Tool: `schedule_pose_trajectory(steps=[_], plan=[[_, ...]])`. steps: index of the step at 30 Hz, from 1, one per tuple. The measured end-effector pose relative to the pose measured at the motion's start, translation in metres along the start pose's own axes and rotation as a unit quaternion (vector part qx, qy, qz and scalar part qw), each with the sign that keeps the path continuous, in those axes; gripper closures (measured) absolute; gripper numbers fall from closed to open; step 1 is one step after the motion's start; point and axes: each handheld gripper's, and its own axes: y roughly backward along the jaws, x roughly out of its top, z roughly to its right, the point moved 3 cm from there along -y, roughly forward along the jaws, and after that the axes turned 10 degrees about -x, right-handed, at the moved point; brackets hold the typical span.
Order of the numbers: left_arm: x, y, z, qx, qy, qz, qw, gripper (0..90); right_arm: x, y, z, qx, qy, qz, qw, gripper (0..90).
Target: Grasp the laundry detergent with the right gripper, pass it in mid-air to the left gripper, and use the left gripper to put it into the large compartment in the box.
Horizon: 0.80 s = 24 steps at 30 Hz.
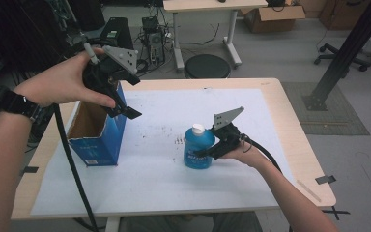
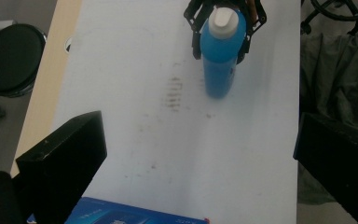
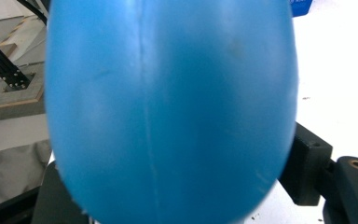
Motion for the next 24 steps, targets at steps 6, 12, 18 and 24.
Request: schedule_pose_trajectory(steps=[6,12,18,24], plan=[[-0.0002,-0.0017,-0.0009,0.000,0.000,-0.001,1.0000,3.1,0.0002,-0.0006,-0.0010,0.003,0.004,0.001,1.0000,33.8],[0.0001,-0.0015,-0.0007,0.000,-0.001,0.000,1.0000,3.1,0.0009,0.0004,-0.0030,0.001,0.010,0.007,0.9999,40.0],[-0.0001,-0.0016,-0.0011,0.000,-0.001,-0.001,1.0000,3.1,0.0013,0.0039,-0.0011,-0.008,0.015,0.012,0.9998,42.2],[0.0013,-0.0030,-0.0017,-0.001,-0.002,-0.002,1.0000,3.1,0.0068,0.0025,-0.0012,-0.003,0.032,-0.009,0.9995,42.8]])
